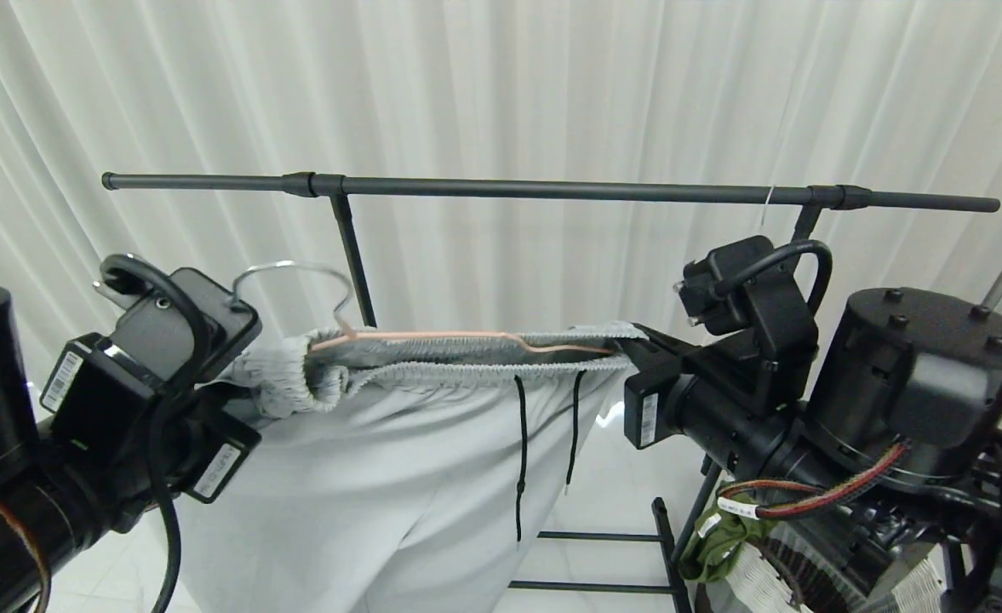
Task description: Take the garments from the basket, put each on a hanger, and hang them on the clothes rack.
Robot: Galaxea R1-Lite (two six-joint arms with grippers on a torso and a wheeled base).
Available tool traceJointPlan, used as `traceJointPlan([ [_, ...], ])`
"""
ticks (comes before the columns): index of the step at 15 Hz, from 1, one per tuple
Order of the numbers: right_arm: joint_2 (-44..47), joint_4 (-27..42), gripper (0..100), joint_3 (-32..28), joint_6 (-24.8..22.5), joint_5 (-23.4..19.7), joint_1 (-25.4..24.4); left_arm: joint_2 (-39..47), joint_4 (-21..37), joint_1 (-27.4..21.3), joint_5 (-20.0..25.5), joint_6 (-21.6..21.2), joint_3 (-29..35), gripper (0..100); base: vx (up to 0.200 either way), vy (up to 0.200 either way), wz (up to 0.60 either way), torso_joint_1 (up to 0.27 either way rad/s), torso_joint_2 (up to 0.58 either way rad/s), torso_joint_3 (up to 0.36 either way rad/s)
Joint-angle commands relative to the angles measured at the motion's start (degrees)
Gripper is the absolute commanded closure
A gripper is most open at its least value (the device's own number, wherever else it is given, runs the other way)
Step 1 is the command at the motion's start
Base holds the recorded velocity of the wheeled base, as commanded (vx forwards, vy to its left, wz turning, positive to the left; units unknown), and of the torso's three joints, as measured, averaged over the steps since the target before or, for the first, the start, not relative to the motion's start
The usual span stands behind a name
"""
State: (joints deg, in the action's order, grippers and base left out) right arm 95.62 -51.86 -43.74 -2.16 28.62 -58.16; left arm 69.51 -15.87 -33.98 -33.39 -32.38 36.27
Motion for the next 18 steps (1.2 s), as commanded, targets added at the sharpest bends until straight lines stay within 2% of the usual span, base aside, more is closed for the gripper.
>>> traceJointPlan([
  [1, 2.81, -1.67, 100, -0.12, -1.18, -0.23, -1.08, 3.26, -0.12, -1.97, 0.26, 1.62, 2.4, 100, 0.0, 0.0, 0.0, 0.0, 0.0, 0.0],
  [3, 6.24, -6.76, 100, -0.38, -4.87, -0.06, -0.81, 4.49, -0.12, -5.4, 0.34, 5.4, 5.04, 100, 0.0, 0.0, 0.0, 0.0, 0.0, 0.0],
  [4, 6.51, -6.76, 100, -0.38, -5.23, 0.03, -0.81, 4.67, -0.12, -6.19, 0.34, 6.36, 5.39, 100, 0.0, 0.0, 0.0, 0.0, 0.0, 0.0],
  [6, 8.0, -6.94, 100, -1.0, -5.58, 0.12, -0.73, 5.2, -0.12, -12.61, 0.34, 13.13, 6.89, 100, 0.0, 0.0, 0.0, 0.0, 0.0, 0.0],
  [7, 8.35, -6.94, 100, -1.35, -5.58, 0.38, -0.73, 5.2, -0.12, -14.45, 0.34, 14.98, 7.33, 100, 0.0, 0.0, 0.0, 0.0, 0.0, 0.0],
  [11, 8.79, -6.94, 100, -1.79, -6.02, 1.35, -0.02, 5.2, -0.12, -14.45, -0.62, 16.12, 7.77, 100, 0.0, 0.0, 0.0, 0.0, 0.0, 0.0],
  [14, 8.18, -6.94, 100, -1.79, -6.1, 1.17, -0.11, 6.34, -0.12, -12.52, -9.5, 16.21, 8.29, 100, 0.0, 0.0, 0.0, 0.0, 0.0, 0.0],
  [16, 8.53, -6.94, 100, -2.14, -5.93, 1.0, -1.78, 7.31, -0.21, -12.61, -10.47, 16.91, 8.91, 100, 0.0, 0.0, 0.0, 0.0, 0.0, 0.0],
  [18, 10.2, -7.03, 100, -2.4, -5.75, 0.82, -4.5, 9.94, -0.21, -14.72, -10.73, 21.04, 12.51, 100, 0.0, 0.0, 0.0, 0.0, 0.0, 0.0],
])
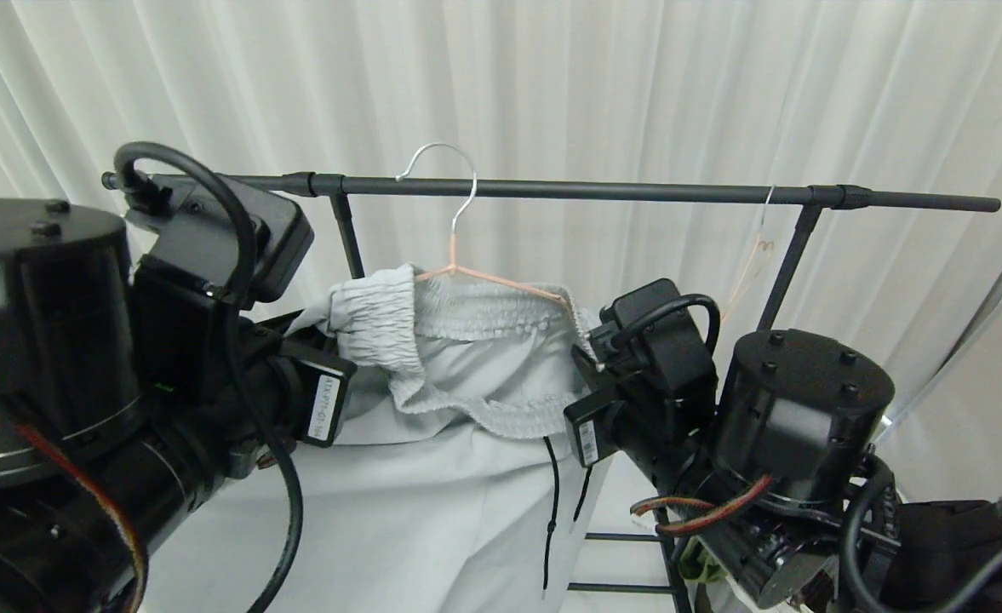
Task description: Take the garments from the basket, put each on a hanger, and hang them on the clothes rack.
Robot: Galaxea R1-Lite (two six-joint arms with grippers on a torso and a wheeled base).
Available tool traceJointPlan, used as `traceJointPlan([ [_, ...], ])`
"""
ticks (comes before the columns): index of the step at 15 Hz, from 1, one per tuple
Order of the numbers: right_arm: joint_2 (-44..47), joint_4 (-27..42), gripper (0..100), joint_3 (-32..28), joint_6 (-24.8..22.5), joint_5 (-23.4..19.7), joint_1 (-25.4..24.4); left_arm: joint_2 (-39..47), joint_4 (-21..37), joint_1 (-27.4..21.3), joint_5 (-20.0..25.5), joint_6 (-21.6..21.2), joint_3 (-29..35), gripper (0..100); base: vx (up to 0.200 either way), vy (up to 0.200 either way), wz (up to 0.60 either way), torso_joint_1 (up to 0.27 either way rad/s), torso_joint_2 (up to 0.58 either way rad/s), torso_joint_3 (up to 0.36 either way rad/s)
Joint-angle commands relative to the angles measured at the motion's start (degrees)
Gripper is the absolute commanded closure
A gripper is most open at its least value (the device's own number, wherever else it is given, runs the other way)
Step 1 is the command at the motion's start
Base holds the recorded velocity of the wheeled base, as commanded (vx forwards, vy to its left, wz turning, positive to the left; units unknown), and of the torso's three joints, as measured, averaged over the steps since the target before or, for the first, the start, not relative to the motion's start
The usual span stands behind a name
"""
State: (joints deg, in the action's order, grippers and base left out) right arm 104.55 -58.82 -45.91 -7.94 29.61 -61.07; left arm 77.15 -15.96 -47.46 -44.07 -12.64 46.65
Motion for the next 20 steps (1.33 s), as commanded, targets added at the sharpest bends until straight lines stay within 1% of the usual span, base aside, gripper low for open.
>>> traceJointPlan([
  [1, 2.24, -0.59, 100, -1.02, 0.11, -0.17, -2.03, 3.62, -0.13, -1.76, -0.4, 2.09, 3.88, 100, 0.0, 0.0, 0.0, 0.0, 0.0, 0.0],
  [3, 4.79, -2.26, 100, -4.19, 0.03, -0.08, -2.03, 6.87, -0.21, -3.08, -3.48, 4.03, 7.49, 100, 0.0, 0.0, 0.0, 0.0, 0.0, 0.0],
  [5, 6.11, -2.26, 100, -6.65, 0.03, -0.08, -2.03, 9.33, -0.57, -4.05, -6.29, 5.52, 9.6, 100, 0.0, 0.0, 0.0, 0.0, 0.0, 0.0],
  [7, 6.55, -2.26, 100, -7.79, 0.03, -0.17, -2.21, 10.12, -1.36, -4.22, -6.56, 5.52, 10.12, 100, 0.0, 0.0, 0.0, 0.0, 0.0, 0.0],
  [9, 6.72, -2.26, 100, -8.41, 0.11, -0.17, -2.82, 11.0, -4.08, -4.22, -6.64, 5.17, 9.95, 100, 0.0, 0.0, 0.0, 0.0, 0.0, 0.0],
  [12, 6.46, -2.35, 100, -8.14, 0.2, -0.08, -2.65, 10.82, -4.52, -4.13, -6.56, 4.64, 9.6, 100, 0.0, 0.0, 0.0, 0.0, 0.0, 0.0],
  [14, 5.67, -2.35, 100, -7.79, 0.11, 0.1, -2.21, 10.12, -4.52, -3.96, -6.56, 2.8, 9.25, 100, 0.0, 0.0, 0.0, 0.0, 0.0, 0.0],
  [15, 4.79, -2.35, 100, -6.91, 0.11, 0.1, -2.12, 8.98, -4.61, -3.96, -6.47, 0.86, 8.81, 100, 0.0, 0.0, 0.0, 0.0, 0.0, 0.0],
  [16, 3.56, -2.35, 0, -5.15, 0.11, 0.1, -2.03, 8.54, -4.61, -3.52, -6.29, 0.16, 8.45, 100, 0.0, 0.0, 0.0, 0.0, 0.0, 0.0],
  [19, -2.77, -2.35, 0, 2.58, -0.33, -0.26, -2.03, 7.13, -4.61, -3.43, -6.03, -0.37, 8.19, 100, 0.0, 0.0, 0.0, 0.0, 0.0, 0.0],
  [20, -5.14, -2.35, 0, 5.13, -0.33, -0.34, -1.77, 6.78, -4.61, -3.43, -4.97, -0.81, 7.66, 100, 0.0, 0.0, 0.0, 0.0, 0.0, 0.0],
])
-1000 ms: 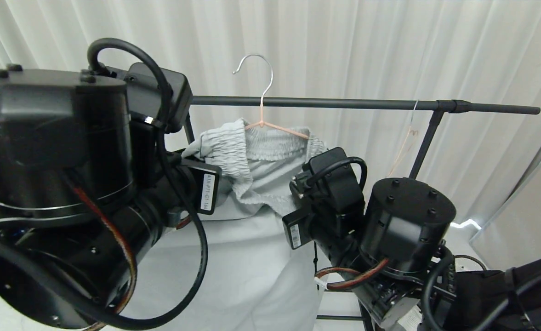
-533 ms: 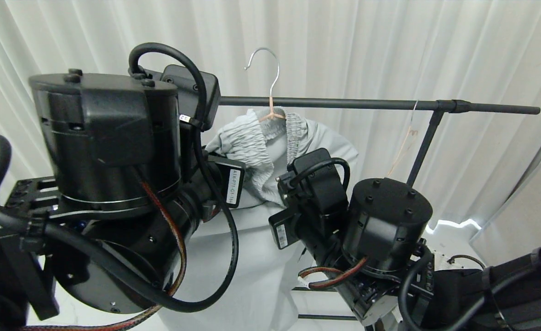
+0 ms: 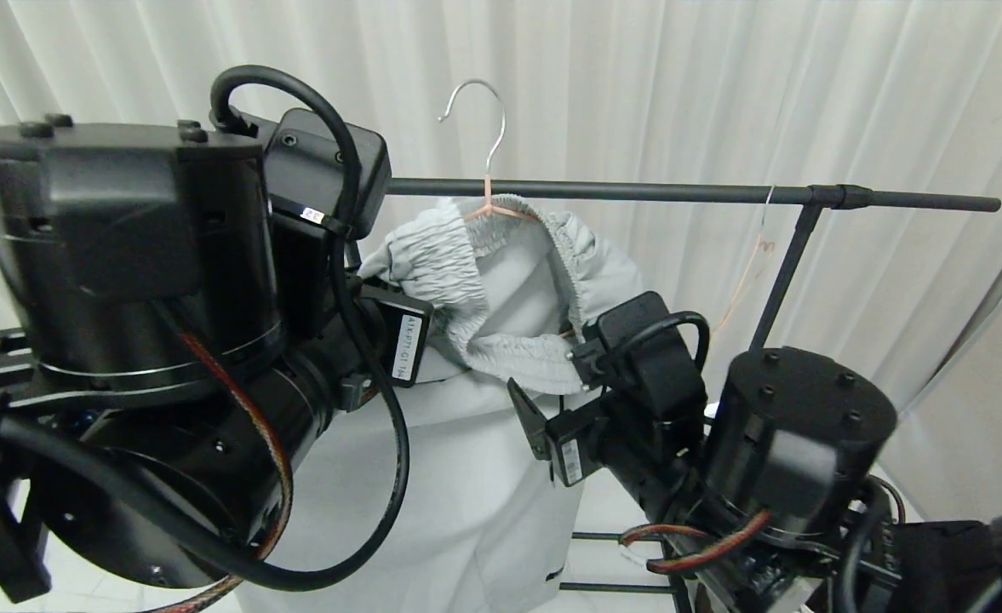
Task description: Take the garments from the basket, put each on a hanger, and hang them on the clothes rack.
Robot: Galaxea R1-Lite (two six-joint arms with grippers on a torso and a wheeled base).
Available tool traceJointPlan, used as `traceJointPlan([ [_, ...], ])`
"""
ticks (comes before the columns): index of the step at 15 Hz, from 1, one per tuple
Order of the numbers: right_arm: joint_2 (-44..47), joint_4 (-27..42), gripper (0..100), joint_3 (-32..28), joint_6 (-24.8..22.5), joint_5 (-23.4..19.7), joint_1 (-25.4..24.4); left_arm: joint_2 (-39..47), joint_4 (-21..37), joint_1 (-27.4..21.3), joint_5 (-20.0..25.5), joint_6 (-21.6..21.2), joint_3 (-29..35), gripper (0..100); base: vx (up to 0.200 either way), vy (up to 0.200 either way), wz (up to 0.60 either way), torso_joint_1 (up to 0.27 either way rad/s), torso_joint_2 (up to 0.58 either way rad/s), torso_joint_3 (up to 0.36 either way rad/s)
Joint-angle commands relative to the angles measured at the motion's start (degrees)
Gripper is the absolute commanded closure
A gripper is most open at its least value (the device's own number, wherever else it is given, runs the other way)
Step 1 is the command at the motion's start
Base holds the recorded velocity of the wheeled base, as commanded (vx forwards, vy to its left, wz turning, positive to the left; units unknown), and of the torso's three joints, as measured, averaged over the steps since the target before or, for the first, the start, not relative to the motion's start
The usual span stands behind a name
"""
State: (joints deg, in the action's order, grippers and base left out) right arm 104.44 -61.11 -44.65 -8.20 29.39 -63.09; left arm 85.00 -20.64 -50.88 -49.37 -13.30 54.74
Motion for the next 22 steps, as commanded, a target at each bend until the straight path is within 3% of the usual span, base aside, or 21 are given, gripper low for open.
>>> traceJointPlan([
  [1, -6.88, -0.06, 0, 5.72, -0.06, -0.12, 0.51, -1.68, 0.07, -0.09, 2.61, -0.67, -0.95, 100, 0.0, 0.0, 0.0, 0.0, 0.0, 0.0],
  [5, -13.03, 0.03, 0, 10.73, -1.46, -0.21, 1.21, -4.23, 0.07, 0.08, 11.58, -7.27, -2.62, 100, 0.0, 0.0, 0.0, 0.0, 0.0, 0.0],
  [8, -18.39, 1.87, 0, 11.61, -7.62, -3.99, 7.45, -6.25, 0.07, 1.49, 19.23, -9.02, -5.69, 100, 0.0, 0.0, 0.0, 0.0, 0.0, 0.0],
  [9, -21.12, 5.48, 0, 10.64, -9.55, -5.49, 8.86, -6.25, -0.02, 1.75, 20.9, -8.94, -6.04, 100, 0.0, 0.0, 0.0, 0.0, 0.0, 0.0],
  [13, -32.01, 23.32, 0, 8.18, -9.64, -13.04, 9.21, -5.99, -0.54, 1.93, 26.08, -8.85, -7.19, 100, 0.0, 0.0, 0.0, 0.0, 0.0, 0.0],
  [14, -33.51, 27.89, 0, 6.33, -9.37, -14.27, 9.12, -5.99, -2.92, 1.93, 28.1, -8.85, -8.51, 100, 0.0, 0.0, 0.0, 0.0, 0.0, 0.0],
  [16, -34.3, 33.51, 0, 4.14, -8.41, -17.97, 9.21, -5.9, -7.13, 2.02, 29.95, -9.02, -10.7, 100, 0.0, 0.0, 0.0, 0.0, 0.0, 0.0],
  [17, -33.86, 38.26, 0, 1.06, -8.23, -23.33, 9.65, -5.9, -9.33, 1.93, 30.74, -9.02, -12.55, 100, 0.0, 0.0, 0.0, 0.0, 0.0, 0.0],
  [22, -31.4, 54.7, 0, -8.43, -8.32, -30.36, 10.35, -5.82, -12.94, 1.93, 33.29, -10.96, -15.62, 100, 0.0, 0.0, 0.0, 0.0, 0.0, 0.0],
])
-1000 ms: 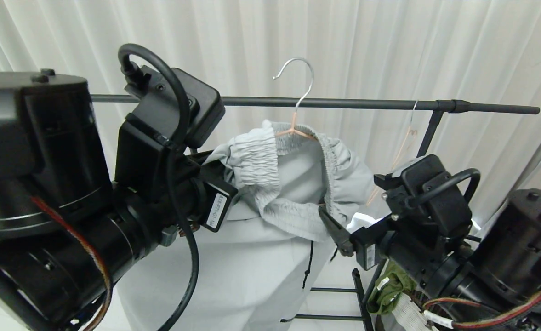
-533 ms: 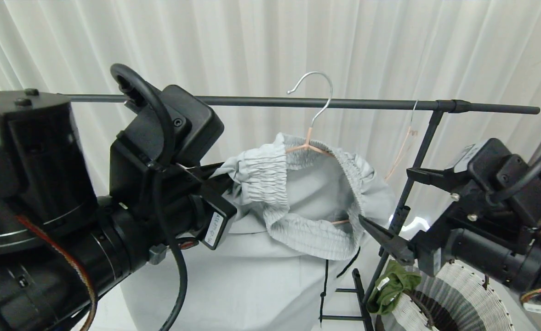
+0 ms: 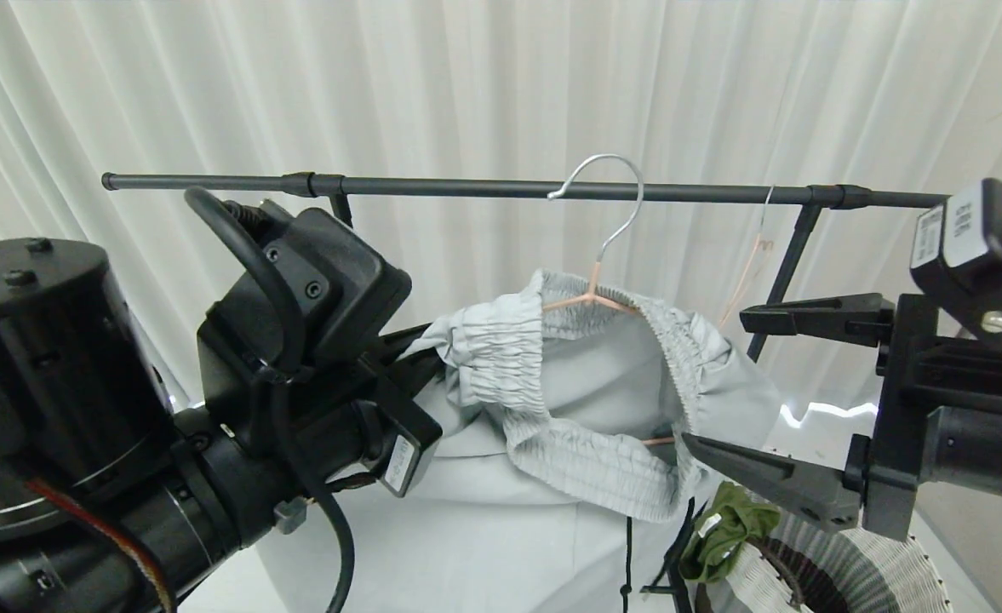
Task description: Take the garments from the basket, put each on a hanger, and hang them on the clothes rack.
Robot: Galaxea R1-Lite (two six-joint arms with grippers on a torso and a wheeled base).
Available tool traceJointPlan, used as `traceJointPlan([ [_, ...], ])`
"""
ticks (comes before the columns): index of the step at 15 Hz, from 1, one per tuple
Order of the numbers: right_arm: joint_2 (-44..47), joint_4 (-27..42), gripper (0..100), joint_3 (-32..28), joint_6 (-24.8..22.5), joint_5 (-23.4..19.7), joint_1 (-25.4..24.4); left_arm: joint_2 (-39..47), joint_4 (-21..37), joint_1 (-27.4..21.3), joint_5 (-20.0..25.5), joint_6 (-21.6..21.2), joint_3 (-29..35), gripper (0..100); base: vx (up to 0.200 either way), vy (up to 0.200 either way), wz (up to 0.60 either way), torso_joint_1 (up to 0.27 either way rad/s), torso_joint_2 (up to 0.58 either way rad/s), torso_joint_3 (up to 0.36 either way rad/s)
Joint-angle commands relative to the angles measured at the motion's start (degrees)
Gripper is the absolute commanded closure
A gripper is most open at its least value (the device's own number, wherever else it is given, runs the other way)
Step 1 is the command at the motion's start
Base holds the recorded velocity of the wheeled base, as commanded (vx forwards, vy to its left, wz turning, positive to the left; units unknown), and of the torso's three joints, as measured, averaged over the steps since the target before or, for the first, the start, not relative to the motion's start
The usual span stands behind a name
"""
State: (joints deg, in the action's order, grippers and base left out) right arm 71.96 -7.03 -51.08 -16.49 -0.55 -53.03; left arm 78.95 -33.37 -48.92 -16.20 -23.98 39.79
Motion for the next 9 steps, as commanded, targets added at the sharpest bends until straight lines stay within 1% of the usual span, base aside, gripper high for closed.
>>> traceJointPlan([
  [1, 2.04, 2.29, 0, -2.27, -0.03, -2.0, 1.0, 0.24, -2.58, -0.03, 2.4, -3.71, -1.73, 100, 0.0, 0.0, 0.0, 0.0, 0.0, 0.0],
  [2, 3.36, 2.46, 0, -2.36, -0.21, -2.7, 2.32, 0.16, -4.69, -0.03, 5.39, -6.34, -3.05, 100, 0.0, 0.0, 0.0, 0.0, 0.0, 0.0],
  [4, 5.12, 2.73, 0, -2.36, -0.64, -2.97, 3.72, 0.16, -6.89, -0.03, 8.03, -8.54, -4.63, 100, 0.0, 0.0, 0.0, 0.0, 0.0, 0.0],
  [6, 6.53, 2.73, 0, -2.36, -0.64, -2.88, 3.72, 0.24, -7.68, -0.03, 8.12, -8.63, -4.81, 100, 0.0, 0.0, 0.0, 0.0, 0.0, 0.0],
  [9, 8.9, 2.64, 0, -3.94, -0.64, -2.88, 3.72, 0.07, -7.68, -0.3, 9.79, -8.72, -4.72, 100, 0.0, 0.0, 0.0, 0.0, 0.0, 0.0],
])
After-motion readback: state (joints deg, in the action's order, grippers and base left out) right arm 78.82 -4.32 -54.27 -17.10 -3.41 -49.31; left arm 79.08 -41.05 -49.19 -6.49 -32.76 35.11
